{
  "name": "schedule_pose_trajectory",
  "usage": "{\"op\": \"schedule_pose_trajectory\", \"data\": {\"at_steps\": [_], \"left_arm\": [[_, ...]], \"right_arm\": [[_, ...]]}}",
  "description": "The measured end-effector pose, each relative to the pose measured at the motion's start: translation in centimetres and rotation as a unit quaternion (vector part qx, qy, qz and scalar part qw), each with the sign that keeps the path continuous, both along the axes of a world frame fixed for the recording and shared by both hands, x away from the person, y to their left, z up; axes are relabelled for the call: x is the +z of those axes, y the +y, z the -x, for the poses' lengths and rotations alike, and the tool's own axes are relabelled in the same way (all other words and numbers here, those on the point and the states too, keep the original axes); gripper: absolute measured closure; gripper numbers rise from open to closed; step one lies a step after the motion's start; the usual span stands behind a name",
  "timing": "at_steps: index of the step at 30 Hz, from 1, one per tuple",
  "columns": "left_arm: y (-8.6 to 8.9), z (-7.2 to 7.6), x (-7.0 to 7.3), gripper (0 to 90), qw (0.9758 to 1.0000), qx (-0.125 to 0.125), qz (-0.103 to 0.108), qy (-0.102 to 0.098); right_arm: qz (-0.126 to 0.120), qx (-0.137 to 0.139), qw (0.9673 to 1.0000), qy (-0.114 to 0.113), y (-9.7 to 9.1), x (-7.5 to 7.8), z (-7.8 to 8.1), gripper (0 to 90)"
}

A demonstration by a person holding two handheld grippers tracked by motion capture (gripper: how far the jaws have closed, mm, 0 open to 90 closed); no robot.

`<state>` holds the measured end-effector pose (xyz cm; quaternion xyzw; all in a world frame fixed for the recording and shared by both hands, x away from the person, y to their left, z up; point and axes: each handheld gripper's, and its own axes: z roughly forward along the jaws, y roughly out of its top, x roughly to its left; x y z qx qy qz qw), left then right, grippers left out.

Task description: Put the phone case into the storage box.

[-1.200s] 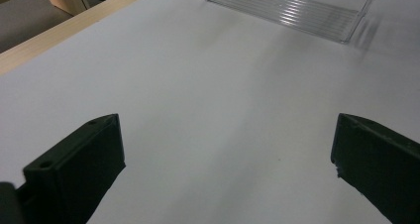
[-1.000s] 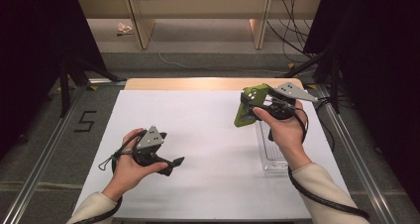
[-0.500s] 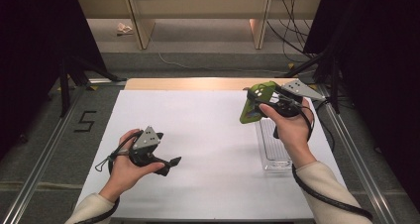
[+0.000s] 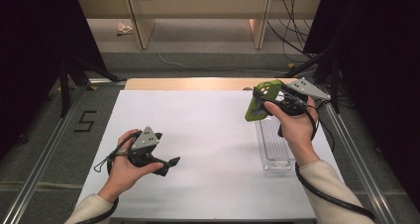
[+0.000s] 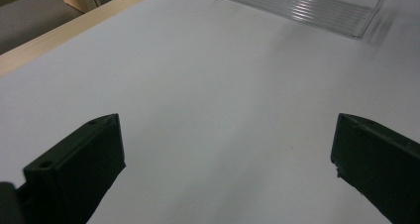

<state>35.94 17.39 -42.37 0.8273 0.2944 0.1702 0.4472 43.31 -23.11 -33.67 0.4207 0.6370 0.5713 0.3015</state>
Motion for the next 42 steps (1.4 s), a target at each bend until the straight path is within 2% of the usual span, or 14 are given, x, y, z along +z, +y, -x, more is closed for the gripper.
{"op": "schedule_pose_trajectory", "data": {"at_steps": [38,42], "left_arm": [[0.4,-0.1,0.1,0.0,1.0000,0.005,0.001,-0.005],[0.4,-0.1,0.0,0.0,1.0000,0.006,0.001,-0.005]], "right_arm": [[0.011,-0.043,0.9990,0.000,-2.2,-0.3,-0.8,17.1],[0.019,-0.048,0.9987,-0.003,-2.3,-0.3,-0.8,17.1]]}}
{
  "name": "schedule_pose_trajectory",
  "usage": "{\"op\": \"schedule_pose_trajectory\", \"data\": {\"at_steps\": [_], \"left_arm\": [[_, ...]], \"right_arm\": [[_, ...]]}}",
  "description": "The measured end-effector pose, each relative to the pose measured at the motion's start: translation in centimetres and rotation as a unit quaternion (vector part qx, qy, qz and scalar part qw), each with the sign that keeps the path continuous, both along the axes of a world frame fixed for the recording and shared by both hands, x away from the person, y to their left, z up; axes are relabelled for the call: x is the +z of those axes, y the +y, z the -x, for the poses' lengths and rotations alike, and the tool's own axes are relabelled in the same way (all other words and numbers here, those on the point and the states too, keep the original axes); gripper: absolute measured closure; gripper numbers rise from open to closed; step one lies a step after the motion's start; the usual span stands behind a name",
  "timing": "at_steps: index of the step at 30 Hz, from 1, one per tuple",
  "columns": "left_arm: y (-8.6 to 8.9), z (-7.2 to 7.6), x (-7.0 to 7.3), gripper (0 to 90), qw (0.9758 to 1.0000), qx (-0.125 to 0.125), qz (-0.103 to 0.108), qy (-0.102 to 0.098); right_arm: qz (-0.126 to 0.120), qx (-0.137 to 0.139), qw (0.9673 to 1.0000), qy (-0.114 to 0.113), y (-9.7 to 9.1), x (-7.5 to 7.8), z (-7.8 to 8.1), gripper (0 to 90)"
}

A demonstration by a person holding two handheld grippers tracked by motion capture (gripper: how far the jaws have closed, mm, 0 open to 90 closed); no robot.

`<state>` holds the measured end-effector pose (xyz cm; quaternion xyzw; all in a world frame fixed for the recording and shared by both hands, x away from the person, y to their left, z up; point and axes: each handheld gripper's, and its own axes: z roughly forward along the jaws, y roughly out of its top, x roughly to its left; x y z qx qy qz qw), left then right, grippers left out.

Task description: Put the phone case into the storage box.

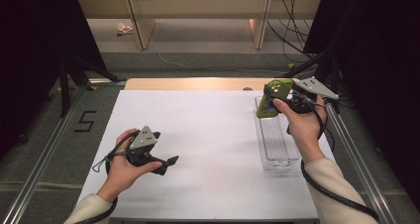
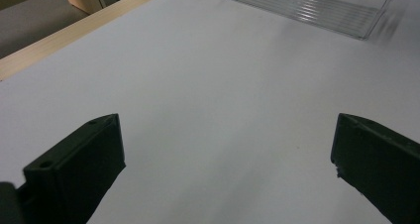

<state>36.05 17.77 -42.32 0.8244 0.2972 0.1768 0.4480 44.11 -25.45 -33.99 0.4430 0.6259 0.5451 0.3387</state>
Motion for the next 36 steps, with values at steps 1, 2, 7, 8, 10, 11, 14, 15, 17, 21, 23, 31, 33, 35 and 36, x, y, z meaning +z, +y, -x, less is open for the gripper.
{"op": "schedule_pose_trajectory", "data": {"at_steps": [1,2,7,8,10,11,14,15,17,21,23,31,33,35,36], "left_arm": [[0.0,0.0,0.0,0.0,1.0000,0.000,0.000,0.000],[0.0,0.0,0.0,0.0,1.0000,0.000,0.000,0.000],[0.0,0.0,0.0,0.0,1.0000,-0.001,0.000,0.000],[0.0,0.0,0.0,0.0,1.0000,-0.001,0.000,0.000],[0.0,0.0,0.0,0.0,1.0000,-0.001,0.000,0.000],[0.0,0.0,0.0,0.0,1.0000,-0.001,-0.001,0.001],[0.0,0.0,0.0,0.0,1.0000,-0.001,0.000,0.001],[0.0,0.0,0.0,0.0,1.0000,-0.001,0.000,0.000],[0.0,0.0,0.0,0.0,1.0000,0.000,0.000,-0.001],[0.0,0.0,0.0,0.0,1.0000,0.000,-0.001,-0.001],[0.0,0.0,0.0,0.0,1.0000,0.000,0.000,-0.001],[-0.1,0.0,0.0,0.0,1.0000,-0.001,-0.001,0.000],[-0.1,0.0,0.0,0.0,1.0000,-0.001,-0.001,-0.001],[-0.1,-0.1,0.0,0.0,1.0000,-0.001,-0.001,0.000],[0.0,-0.1,0.0,0.0,1.0000,0.000,-0.001,-0.001]], "right_arm": [[0.001,-0.001,1.0000,-0.001,0.0,0.0,0.0,17.1],[0.002,-0.001,1.0000,-0.002,-0.1,0.0,0.0,17.1],[0.005,-0.006,1.0000,-0.002,-0.3,-0.1,-0.2,17.1],[0.005,-0.007,1.0000,-0.002,-0.3,-0.1,-0.2,17.1],[0.006,-0.008,0.9999,-0.002,-0.4,-0.1,-0.2,17.1],[0.007,-0.009,0.9999,-0.002,-0.4,-0.1,-0.3,17.1],[0.009,-0.010,0.9999,-0.003,-0.5,-0.3,-0.4,17.1],[0.010,-0.011,0.9999,-0.003,-0.5,-0.3,-0.4,17.1],[0.010,-0.012,0.9999,-0.003,-0.6,-0.3,-0.5,17.1],[0.013,-0.014,0.9998,-0.001,-0.7,-0.5,-0.6,17.1],[0.012,-0.014,0.9998,-0.001,-0.7,-0.5,-0.6,17.1],[0.016,-0.017,0.9997,0.001,-0.7,-0.7,-1.0,17.1],[0.017,-0.019,0.9997,0.001,-0.7,-0.7,-1.1,17.1],[0.017,-0.020,0.9996,0.000,-0.7,-0.7,-1.2,17.1],[0.018,-0.021,0.9996,0.000,-0.8,-0.7,-1.2,17.1]]}}
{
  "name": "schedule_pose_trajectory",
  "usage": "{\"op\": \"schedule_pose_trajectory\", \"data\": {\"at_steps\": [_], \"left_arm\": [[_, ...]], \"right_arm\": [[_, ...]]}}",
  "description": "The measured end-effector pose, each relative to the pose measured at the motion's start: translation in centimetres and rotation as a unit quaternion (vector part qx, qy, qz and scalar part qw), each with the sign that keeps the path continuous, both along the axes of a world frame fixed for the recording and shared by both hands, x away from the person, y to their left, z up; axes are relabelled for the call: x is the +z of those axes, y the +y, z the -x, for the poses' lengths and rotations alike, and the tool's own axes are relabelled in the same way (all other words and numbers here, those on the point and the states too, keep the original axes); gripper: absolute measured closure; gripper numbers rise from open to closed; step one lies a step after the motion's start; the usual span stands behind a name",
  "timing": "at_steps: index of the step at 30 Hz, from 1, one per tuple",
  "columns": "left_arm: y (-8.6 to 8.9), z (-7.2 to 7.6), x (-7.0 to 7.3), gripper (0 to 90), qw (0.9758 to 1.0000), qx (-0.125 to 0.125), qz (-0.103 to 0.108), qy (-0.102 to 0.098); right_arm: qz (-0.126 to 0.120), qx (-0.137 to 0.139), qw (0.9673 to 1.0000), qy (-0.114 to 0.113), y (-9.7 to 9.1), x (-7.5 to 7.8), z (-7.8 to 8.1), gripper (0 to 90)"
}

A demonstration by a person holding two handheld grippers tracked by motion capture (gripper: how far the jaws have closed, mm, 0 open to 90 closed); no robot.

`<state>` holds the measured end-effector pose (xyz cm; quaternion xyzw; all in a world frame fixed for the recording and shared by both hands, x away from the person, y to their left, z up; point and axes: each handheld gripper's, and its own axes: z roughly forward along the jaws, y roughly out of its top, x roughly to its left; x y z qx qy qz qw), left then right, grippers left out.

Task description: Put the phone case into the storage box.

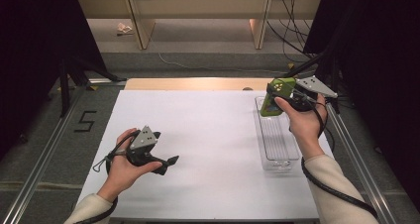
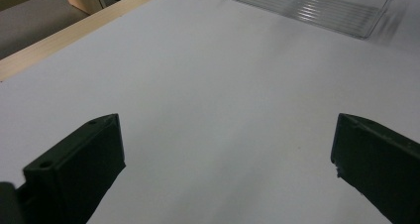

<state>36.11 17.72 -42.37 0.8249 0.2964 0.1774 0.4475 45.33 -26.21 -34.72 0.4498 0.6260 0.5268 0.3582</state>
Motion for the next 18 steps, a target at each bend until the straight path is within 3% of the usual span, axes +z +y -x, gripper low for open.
{"op": "schedule_pose_trajectory", "data": {"at_steps": [18], "left_arm": [[-0.02,-0.03,-0.02,0.0,1.0000,-0.001,0.004,0.002]], "right_arm": [[0.004,-0.009,0.9999,0.002,-0.35,-0.34,-0.95,17.1]]}}
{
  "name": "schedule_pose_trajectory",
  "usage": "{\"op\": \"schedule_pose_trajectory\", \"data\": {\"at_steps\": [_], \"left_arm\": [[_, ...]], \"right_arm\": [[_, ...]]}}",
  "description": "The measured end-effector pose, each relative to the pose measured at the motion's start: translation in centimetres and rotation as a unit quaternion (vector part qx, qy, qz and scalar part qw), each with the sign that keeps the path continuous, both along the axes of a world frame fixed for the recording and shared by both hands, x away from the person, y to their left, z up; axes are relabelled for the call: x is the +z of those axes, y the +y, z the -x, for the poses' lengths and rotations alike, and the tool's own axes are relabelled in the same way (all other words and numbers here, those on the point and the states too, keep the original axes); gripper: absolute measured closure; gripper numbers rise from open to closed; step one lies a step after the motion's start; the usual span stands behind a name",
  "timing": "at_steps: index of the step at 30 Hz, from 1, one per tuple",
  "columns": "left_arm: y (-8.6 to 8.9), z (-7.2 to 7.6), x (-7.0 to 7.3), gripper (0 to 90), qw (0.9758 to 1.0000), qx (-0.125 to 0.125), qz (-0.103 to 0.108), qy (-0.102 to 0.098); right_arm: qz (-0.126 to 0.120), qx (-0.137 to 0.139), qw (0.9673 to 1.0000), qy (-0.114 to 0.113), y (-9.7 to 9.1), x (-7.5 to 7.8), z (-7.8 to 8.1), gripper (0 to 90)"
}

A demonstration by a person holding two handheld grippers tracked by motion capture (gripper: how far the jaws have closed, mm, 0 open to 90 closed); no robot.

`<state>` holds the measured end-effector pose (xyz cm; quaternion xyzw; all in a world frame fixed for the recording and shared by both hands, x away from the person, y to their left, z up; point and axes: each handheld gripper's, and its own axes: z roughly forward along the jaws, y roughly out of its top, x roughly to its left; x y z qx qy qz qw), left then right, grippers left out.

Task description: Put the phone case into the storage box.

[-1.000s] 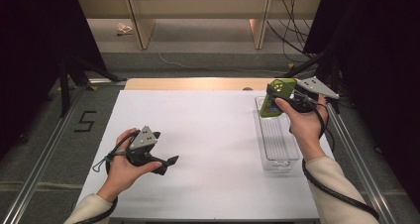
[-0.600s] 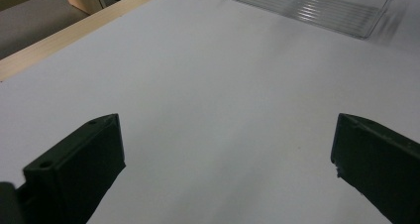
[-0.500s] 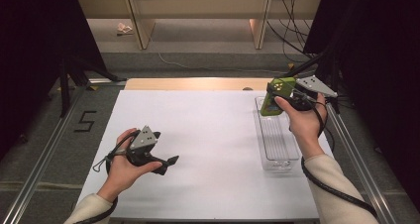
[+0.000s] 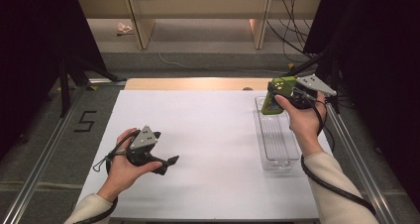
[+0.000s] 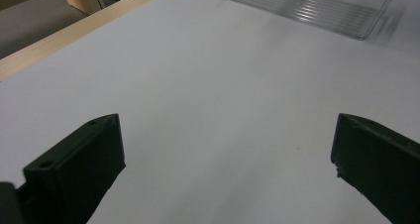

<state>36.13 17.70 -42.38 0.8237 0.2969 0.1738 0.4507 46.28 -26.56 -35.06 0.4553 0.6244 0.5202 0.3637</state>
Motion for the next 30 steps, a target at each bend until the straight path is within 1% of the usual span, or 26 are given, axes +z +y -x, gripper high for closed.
{"op": "schedule_pose_trajectory", "data": {"at_steps": [6,30], "left_arm": [[0.0,0.0,0.0,0.0,1.0000,0.001,-0.003,-0.001],[0.0,0.0,0.0,0.0,1.0000,0.002,-0.002,-0.002]], "right_arm": [[0.001,-0.002,1.0000,0.002,0.0,-0.1,-0.2,17.1],[0.003,-0.005,1.0000,0.002,0.1,-0.2,-1.2,17.1]]}}
